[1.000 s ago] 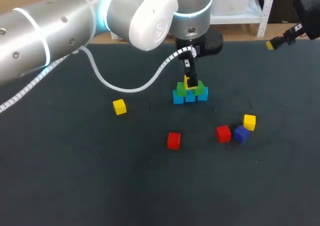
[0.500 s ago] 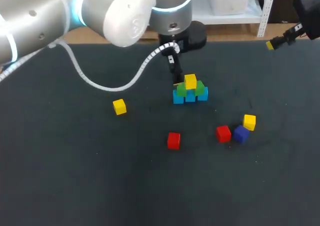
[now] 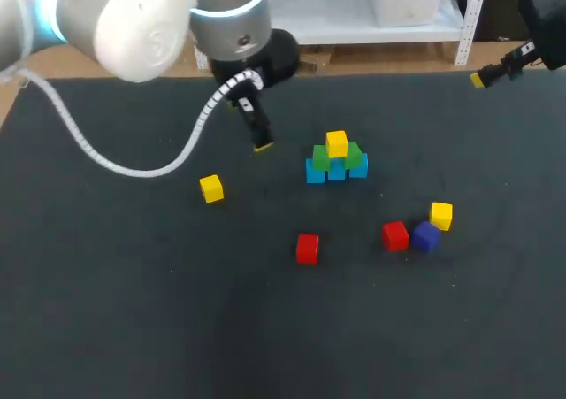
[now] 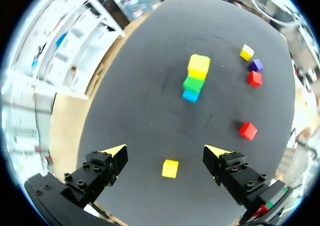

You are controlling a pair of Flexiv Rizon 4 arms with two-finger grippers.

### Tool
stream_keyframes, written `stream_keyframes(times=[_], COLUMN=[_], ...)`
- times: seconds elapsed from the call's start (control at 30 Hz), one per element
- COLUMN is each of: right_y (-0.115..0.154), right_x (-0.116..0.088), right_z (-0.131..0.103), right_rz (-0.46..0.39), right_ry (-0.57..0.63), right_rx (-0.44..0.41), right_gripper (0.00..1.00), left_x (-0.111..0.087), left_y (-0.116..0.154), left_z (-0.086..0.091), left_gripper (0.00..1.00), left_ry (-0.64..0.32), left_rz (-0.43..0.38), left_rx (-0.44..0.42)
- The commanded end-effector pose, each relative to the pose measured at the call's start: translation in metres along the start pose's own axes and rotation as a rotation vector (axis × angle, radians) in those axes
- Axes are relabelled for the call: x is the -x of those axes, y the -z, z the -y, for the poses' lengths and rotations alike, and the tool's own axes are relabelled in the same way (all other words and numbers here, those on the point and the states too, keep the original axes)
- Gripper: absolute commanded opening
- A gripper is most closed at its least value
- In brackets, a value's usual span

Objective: Place the blue cubes, place green cubes on the blue cubes, place the yellow cubes on the green cubes, then place the red cubes on the yellow cubes, and place purple cube on the red cubes.

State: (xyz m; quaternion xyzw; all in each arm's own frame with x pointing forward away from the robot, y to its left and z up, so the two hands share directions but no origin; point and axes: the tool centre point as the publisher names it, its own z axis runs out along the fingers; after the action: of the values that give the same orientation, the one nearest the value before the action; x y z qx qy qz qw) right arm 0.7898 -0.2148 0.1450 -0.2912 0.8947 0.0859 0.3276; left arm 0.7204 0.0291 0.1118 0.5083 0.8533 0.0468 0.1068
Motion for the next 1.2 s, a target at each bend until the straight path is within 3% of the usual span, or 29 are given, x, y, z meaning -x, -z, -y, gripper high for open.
stream_keyframes(times=[0.03,0.13,0.3,0.57,0.67,0.9,1.2], right_y=[0.001,0.001,0.001,0.001,0.001,0.001,0.001], right_x=[0.000,0.000,0.000,0.000,0.000,0.000,0.000], right_z=[-0.001,-0.001,-0.001,-0.001,-0.001,-0.001,-0.001], right_rz=[0.000,0.000,0.000,0.000,0.000,0.000,0.000], right_ry=[-0.001,-0.001,-0.001,-0.001,-0.001,-0.001,-0.001], right_rx=[-0.003,-0.003,-0.003,-0.003,-0.003,-0.003,-0.003], right_gripper=[1.00,1.00,1.00,1.00,1.00,1.00,1.00], left_x=[-0.041,-0.052,-0.063,-0.063,-0.067,-0.075,-0.084], left_y=[0.002,-0.003,-0.016,-0.036,-0.048,-0.070,-0.084], left_z=[-0.003,0.002,0.020,0.040,0.040,0.032,0.020], left_gripper=[1.00,1.00,1.00,1.00,1.00,1.00,1.00], left_ry=[0.168,0.185,0.091,-0.047,-0.083,-0.053,-0.065], left_rz=[0.096,0.087,0.027,-0.044,-0.064,-0.072,-0.081], left_rx=[0.005,-0.027,-0.087,-0.115,-0.127,-0.182,-0.179])
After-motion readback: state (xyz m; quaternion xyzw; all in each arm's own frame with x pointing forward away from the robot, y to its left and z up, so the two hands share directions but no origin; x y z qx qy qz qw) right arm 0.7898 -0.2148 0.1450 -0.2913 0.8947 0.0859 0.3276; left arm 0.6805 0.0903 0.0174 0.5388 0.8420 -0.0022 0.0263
